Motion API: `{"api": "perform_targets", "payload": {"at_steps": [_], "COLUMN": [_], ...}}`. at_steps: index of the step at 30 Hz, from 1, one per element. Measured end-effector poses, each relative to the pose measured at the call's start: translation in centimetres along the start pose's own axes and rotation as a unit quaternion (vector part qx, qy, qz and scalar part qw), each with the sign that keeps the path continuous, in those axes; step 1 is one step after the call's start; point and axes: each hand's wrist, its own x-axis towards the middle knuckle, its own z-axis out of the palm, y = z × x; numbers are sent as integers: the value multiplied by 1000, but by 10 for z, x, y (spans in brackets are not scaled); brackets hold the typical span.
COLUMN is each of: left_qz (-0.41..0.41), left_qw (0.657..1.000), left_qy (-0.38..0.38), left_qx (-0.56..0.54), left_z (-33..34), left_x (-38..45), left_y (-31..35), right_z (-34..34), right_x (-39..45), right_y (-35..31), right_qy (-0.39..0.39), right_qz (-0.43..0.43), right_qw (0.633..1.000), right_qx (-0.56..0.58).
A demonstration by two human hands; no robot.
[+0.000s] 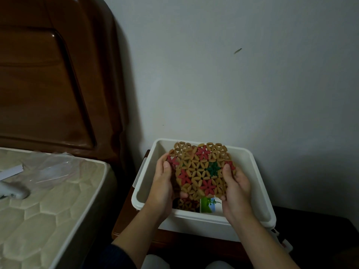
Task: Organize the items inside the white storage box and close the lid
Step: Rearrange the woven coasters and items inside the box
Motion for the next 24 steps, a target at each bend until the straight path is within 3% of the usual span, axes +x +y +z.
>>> {"api": "perform_targets", "payload": {"at_steps": [8,19,24], "left_qz": [-13,-5,-23], "left_qw": [999,997,997], "left_qy": [-32,-30,-51], "left_qx": [-42,-70,-59], "left_z": [2,-2,-2], "left_x": [-3,-3,-2], "left_y": [3,1,0], "right_z": [-5,2,8], "right_x": [11,7,7], "right_y": [0,5,5], "right_qy": [18,-72,-78], "right_qz": [117,109,134], "right_qw": [989,991,986], "right_qx": [88,-25,-57]}}
